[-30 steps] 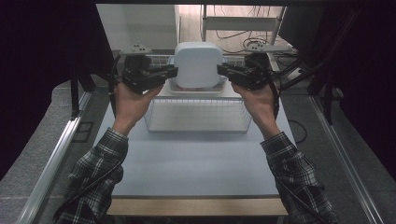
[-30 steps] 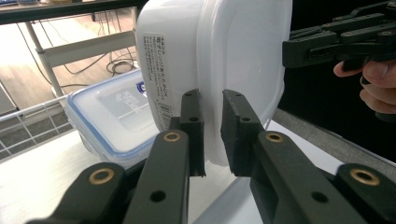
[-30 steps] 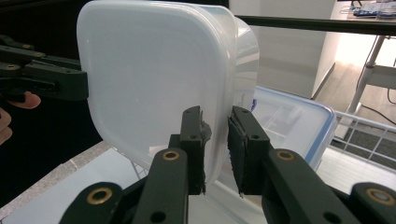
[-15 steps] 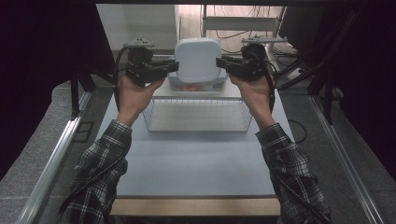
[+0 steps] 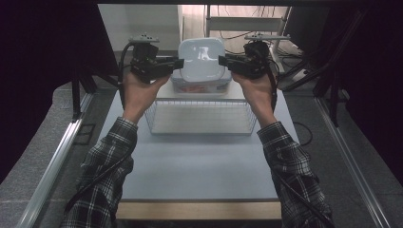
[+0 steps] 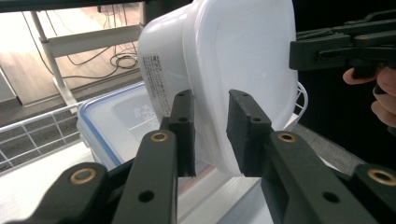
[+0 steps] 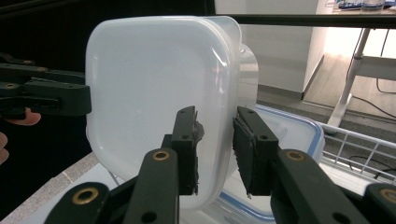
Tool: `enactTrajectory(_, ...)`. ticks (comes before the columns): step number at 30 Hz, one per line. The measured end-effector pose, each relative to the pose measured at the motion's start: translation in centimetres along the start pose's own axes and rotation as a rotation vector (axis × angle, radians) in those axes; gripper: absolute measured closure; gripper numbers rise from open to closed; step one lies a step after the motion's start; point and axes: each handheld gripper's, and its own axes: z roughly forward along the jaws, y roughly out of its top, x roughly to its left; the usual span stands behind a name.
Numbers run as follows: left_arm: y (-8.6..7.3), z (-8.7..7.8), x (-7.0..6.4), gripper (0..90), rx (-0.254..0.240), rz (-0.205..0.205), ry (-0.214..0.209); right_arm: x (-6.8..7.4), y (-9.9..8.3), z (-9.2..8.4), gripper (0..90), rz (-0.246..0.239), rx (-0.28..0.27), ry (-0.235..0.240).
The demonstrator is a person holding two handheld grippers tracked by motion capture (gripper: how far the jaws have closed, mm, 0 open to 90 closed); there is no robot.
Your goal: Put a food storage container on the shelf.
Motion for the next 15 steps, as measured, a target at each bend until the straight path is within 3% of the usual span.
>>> enactTrajectory(15,0.84,0.97,0.67,67.5,0.007,-0.029,0.009,-0.03,0.28,0.72,63.6,0.003,-0.004,-0.013)
